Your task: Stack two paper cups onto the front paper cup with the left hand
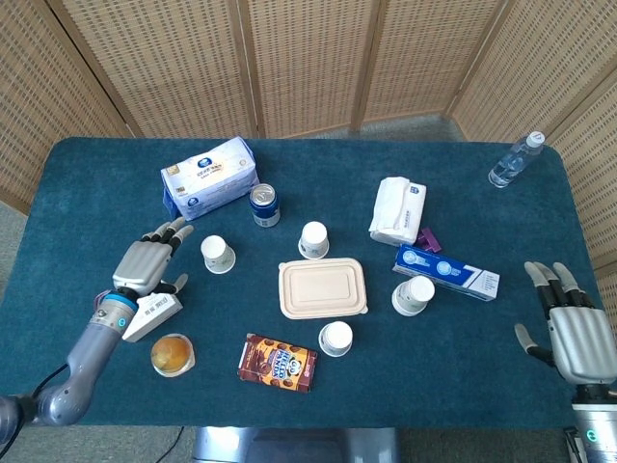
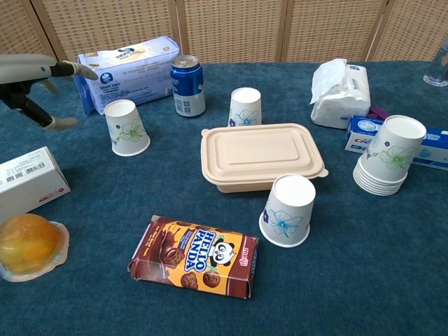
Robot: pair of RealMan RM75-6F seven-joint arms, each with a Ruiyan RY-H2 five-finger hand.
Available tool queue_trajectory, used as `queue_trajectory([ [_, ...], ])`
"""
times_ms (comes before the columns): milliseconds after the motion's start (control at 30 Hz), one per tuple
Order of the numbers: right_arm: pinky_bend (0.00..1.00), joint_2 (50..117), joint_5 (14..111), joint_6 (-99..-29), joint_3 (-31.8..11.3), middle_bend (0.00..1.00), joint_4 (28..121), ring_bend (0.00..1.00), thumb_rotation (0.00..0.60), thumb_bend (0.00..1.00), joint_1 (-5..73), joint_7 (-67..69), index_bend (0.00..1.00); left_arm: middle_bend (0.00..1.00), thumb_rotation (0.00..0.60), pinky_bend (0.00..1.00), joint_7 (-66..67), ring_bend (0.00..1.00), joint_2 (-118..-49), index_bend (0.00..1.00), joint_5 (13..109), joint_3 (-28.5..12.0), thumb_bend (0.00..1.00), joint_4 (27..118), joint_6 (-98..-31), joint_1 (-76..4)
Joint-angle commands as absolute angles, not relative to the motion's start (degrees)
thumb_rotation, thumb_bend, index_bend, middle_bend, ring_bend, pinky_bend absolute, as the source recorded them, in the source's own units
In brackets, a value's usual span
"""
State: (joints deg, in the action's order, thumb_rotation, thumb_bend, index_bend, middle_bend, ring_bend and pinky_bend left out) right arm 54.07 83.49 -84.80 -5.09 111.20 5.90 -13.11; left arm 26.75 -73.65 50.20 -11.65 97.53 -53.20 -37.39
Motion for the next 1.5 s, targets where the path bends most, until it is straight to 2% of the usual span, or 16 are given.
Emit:
queue_trajectory([
  [33,0.30,53.77,83.43,-85.06,-5.07,0.14,111.27,0.01,0.600,0.37,5.65,-12.92,0.00,0.00,0.517,0.20,27.80,0.00,-76.24,0.00,47.52,-11.86,0.43,94.07,-51.34,-40.08],
  [200,0.30,53.27,83.22,-85.56,-5.01,0.14,111.33,0.01,0.600,0.37,5.12,-12.53,0.00,0.00,0.518,0.27,27.65,0.00,-80.05,0.00,45.73,-12.37,0.43,89.14,-49.66,-43.34],
  [367,0.30,52.96,82.98,-85.96,-5.05,0.14,111.26,0.01,0.600,0.37,4.73,-12.09,0.00,0.00,0.519,0.36,26.57,0.00,-83.33,0.06,45.94,-12.25,0.43,85.05,-48.14,-45.49],
  [500,0.30,52.73,83.09,-86.33,-5.10,0.14,111.30,0.01,0.600,0.37,4.47,-11.82,0.00,0.00,0.526,0.40,26.36,0.04,-85.38,0.09,44.97,-11.66,0.43,82.13,-46.45,-47.09],
  [567,0.30,52.60,83.03,-86.51,-5.17,0.14,111.34,0.01,0.600,0.37,4.36,-11.70,0.00,0.02,0.544,0.45,26.18,0.09,-86.36,0.12,44.44,-11.42,0.43,80.68,-45.79,-47.67],
  [700,0.30,52.55,83.15,-86.74,-5.17,0.14,111.36,0.00,0.600,0.37,4.17,-11.65,0.00,0.15,0.600,0.55,25.59,0.24,-88.42,0.24,44.08,-11.24,0.43,78.24,-46.12,-48.40],
  [800,0.30,52.60,83.22,-86.84,-5.16,0.14,111.40,0.01,0.600,0.37,4.08,-11.71,0.00,0.23,0.600,0.62,24.55,0.32,-88.95,0.32,44.84,-11.28,0.43,77.82,-47.11,-48.22],
  [867,0.30,52.61,83.20,-86.78,-5.17,0.14,111.42,0.01,0.600,0.37,4.08,-11.77,0.00,0.27,0.600,0.63,24.06,0.34,-88.79,0.35,45.05,-11.22,0.43,77.90,-47.36,-48.08],
  [1133,0.30,52.98,83.18,-86.07,-5.24,0.14,111.59,0.00,0.600,0.37,4.49,-12.44,0.00,0.30,0.600,0.65,21.11,0.37,-87.18,0.36,47.22,-11.46,0.43,79.61,-49.12,-46.98],
  [1500,0.30,53.39,82.17,-84.68,-5.76,0.14,111.56,0.01,0.600,0.37,5.42,-12.84,0.00,0.28,0.600,0.65,14.65,0.37,-77.94,0.34,53.63,-12.82,0.44,92.73,-51.61,-44.09],
])
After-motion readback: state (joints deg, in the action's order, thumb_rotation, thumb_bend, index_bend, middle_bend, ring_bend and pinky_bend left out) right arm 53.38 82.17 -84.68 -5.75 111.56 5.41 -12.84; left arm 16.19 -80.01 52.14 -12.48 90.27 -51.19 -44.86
